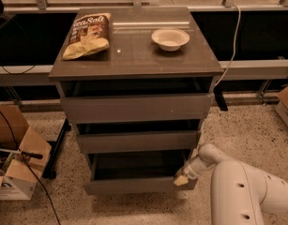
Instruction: Open bottom drawer
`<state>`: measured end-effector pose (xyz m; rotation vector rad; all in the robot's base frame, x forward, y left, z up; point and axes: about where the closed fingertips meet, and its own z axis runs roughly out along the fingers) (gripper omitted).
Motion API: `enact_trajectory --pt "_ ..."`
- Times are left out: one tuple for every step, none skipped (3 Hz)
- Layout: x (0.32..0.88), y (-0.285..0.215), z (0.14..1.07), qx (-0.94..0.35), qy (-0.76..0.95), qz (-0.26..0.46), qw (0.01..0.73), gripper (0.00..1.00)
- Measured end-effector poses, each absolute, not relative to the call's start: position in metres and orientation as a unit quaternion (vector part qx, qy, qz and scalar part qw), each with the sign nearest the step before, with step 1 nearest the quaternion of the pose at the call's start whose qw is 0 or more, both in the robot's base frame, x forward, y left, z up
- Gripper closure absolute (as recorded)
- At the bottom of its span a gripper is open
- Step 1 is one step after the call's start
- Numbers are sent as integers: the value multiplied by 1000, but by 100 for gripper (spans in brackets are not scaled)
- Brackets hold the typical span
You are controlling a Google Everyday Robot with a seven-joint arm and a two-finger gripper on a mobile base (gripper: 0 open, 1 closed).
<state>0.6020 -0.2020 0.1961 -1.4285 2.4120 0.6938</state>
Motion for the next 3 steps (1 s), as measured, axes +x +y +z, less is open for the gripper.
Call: enact_trajectory --pt "602 -202 197 -491 829 238 126 4" --pt "602 -202 197 -491 829 238 126 0" --pt "569 -215 176 -454 847 261 95 4"
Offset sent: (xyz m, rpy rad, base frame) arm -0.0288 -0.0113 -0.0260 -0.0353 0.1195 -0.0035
